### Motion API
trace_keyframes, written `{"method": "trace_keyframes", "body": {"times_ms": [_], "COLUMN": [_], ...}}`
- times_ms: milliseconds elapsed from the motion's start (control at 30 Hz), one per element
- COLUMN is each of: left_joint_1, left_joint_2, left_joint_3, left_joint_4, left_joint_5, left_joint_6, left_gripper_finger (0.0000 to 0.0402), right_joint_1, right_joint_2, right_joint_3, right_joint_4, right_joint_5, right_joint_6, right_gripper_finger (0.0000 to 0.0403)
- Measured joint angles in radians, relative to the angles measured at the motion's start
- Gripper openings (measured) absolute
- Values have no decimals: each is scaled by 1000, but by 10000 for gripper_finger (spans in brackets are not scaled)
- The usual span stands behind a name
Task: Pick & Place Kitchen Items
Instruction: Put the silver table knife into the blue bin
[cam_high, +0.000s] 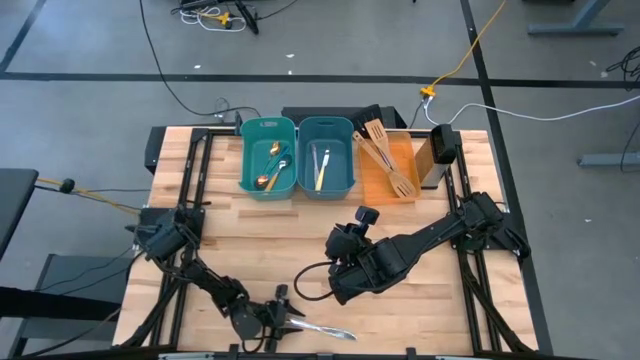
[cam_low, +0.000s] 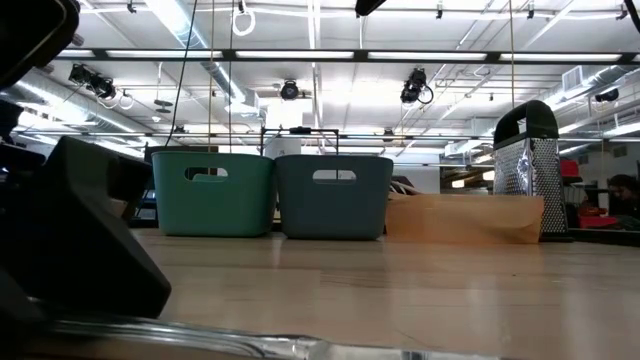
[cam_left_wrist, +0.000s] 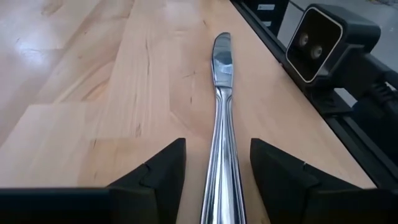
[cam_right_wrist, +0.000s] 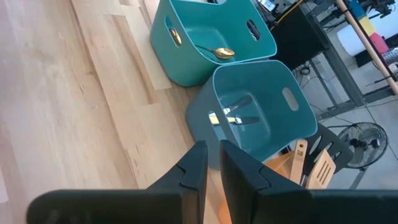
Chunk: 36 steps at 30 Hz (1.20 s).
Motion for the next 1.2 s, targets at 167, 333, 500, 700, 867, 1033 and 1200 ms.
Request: {"method": "trace_keyframes", "body": {"times_ms": [167,333,500,700,867,1033,1200], "left_joint_1": [0,0,-1,0,0,0,0], "left_joint_2": [0,-2,-1,-1,0,1,1], "left_joint_3": [34,67,68,67,66,66,66], "left_joint_4": [-79,-154,-165,-167,-169,-175,-180], "left_joint_5": [-12,-23,-23,-23,-23,-23,-27], "left_joint_6": [4,-4,-19,-17,-15,-15,-15], "left_gripper_finger": [188,188,188,188,188,188,188], "right_joint_1": [0,0,0,2,36,86,126], "right_joint_2": [0,0,0,0,-1,0,0], "right_joint_3": [0,0,0,0,-50,-151,-247], "right_joint_4": [1,3,5,19,125,277,416], "right_joint_5": [0,0,-3,-85,-169,-281,-391], "right_joint_6": [-4,-4,-2,22,5,-19,35], "right_gripper_finger": [52,52,52,52,52,52,52]}}
